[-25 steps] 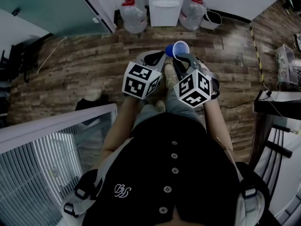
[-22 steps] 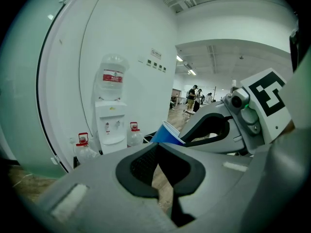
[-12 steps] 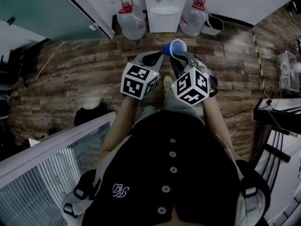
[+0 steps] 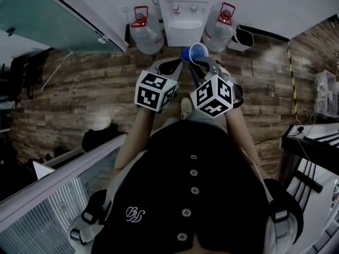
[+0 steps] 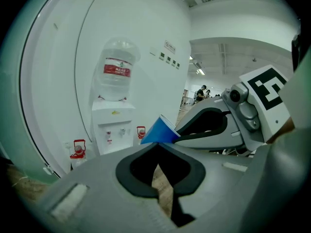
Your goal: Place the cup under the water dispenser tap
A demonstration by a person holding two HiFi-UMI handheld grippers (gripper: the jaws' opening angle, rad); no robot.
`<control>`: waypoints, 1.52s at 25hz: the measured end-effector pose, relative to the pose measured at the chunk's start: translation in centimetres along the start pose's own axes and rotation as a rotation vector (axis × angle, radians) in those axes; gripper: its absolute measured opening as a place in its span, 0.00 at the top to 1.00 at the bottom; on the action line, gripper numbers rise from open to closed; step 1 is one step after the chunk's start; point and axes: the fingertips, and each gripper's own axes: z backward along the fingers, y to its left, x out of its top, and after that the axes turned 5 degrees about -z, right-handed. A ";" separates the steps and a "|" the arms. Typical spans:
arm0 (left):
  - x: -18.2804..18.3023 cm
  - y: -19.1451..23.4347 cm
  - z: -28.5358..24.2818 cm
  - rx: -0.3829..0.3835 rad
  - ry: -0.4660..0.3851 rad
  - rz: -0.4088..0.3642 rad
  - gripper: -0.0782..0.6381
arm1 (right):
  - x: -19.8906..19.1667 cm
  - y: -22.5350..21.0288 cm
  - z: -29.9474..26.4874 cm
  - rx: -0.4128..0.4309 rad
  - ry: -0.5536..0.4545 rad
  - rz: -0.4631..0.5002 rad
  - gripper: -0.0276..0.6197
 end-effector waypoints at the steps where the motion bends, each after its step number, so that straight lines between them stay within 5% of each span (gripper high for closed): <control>1: 0.5 0.3 -0.8 0.001 -0.002 -0.001 0.90 | -0.1 -0.8 -0.4 0.002 0.000 0.005 0.92; 12: 4.0 4.0 -5.9 0.043 -0.006 0.020 0.90 | -0.5 -6.9 -4.0 0.033 -0.001 0.046 0.92; 38: 4.1 11.4 -9.3 -0.052 0.071 0.038 0.90 | 2.3 -8.7 -10.9 0.059 0.071 0.018 0.92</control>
